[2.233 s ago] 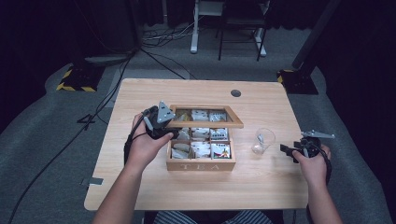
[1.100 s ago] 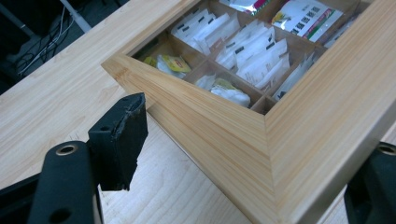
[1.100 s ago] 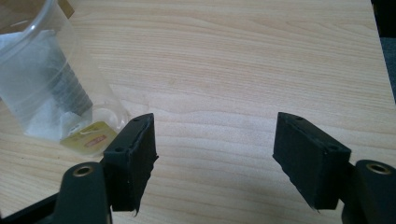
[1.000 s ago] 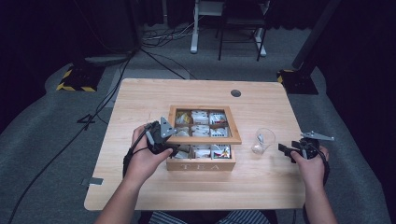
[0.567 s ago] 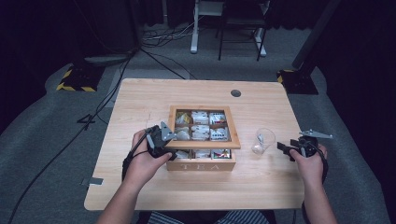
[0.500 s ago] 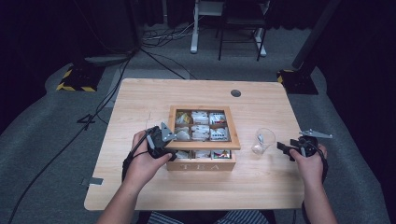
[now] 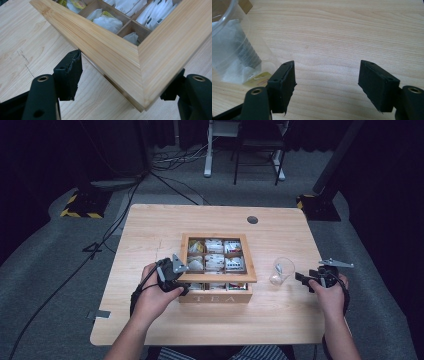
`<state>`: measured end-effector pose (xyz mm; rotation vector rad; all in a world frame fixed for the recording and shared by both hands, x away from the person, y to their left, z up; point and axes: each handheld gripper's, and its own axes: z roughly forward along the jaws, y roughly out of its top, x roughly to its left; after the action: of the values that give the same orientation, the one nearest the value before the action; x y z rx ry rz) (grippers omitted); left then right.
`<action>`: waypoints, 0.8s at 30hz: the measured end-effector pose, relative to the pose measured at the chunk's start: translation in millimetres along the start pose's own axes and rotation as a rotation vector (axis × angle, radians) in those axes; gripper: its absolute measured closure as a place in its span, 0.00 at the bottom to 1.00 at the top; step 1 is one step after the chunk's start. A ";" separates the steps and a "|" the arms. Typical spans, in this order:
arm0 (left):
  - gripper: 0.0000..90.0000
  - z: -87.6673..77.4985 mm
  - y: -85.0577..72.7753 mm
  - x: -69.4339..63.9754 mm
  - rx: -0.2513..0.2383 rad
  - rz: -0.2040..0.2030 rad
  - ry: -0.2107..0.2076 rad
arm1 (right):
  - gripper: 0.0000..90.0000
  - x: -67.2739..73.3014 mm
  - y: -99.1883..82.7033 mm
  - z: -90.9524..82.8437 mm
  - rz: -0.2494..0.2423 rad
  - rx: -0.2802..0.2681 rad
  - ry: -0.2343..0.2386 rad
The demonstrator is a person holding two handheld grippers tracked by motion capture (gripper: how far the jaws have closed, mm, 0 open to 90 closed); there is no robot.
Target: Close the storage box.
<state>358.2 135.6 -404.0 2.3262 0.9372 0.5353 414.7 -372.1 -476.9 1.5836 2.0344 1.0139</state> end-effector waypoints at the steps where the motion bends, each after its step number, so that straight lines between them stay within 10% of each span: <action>1: 0.36 -0.2 -0.3 -0.1 0.000 0.001 -0.004 | 0.34 0.1 0.1 0.1 0.001 0.000 0.001; 24: 0.31 4.9 -4.7 -4.6 0.138 0.006 -0.102 | 0.34 1.6 -0.9 2.5 -0.002 0.014 0.004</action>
<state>355.4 133.2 -411.4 2.4543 0.9456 0.3603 415.3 -369.8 -479.0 1.5876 2.0497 1.0044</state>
